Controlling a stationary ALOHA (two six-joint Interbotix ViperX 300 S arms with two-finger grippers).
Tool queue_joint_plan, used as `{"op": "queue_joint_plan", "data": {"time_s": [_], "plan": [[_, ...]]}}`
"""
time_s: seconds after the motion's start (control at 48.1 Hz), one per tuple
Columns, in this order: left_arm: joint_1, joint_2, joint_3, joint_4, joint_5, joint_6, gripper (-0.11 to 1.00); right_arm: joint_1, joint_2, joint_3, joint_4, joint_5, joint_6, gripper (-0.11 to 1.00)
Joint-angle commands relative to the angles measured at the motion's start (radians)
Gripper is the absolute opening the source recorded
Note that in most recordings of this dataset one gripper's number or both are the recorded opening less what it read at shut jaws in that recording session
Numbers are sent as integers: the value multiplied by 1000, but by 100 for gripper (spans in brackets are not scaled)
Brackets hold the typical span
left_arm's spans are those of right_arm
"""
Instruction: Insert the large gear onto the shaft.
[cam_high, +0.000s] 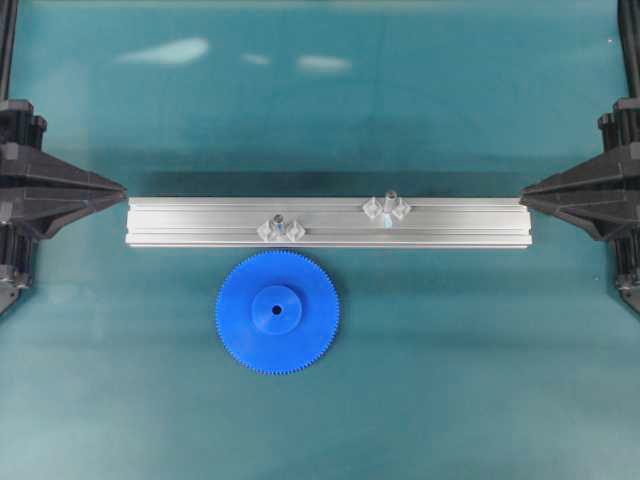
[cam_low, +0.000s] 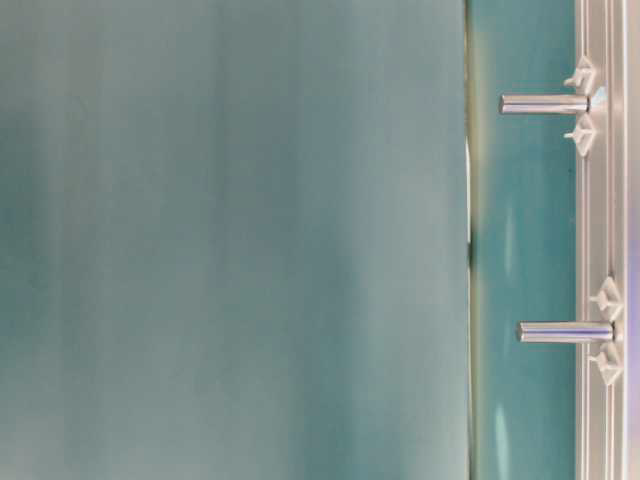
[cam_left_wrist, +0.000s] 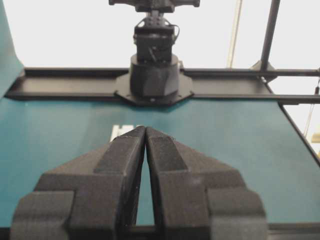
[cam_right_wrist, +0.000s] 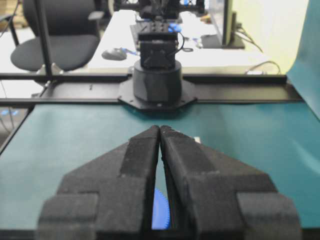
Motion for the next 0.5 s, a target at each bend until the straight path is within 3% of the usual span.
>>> {"op": "queue_joint_plan", "data": {"time_s": [0.0, 0.083, 0.146, 0.27, 0.478], "plan": [[-32, -2, -12, 14, -15, -9, 11, -8, 12, -26, 3, -6, 0, 16], [-37, -2, -15, 14, -14, -8, 8, -8, 11, -28, 17, 25, 6, 24], [-38, 3, -21, 14, -15, -6, 2, -8, 9, -32, 18, 57, 18, 18], [-38, 12, -34, 12, -8, -6, 1, -8, 0, -41, 18, 112, 41, 8], [-43, 61, -72, 12, 51, -9, 1, -26, -28, -43, 20, 195, 46, 8]]}}
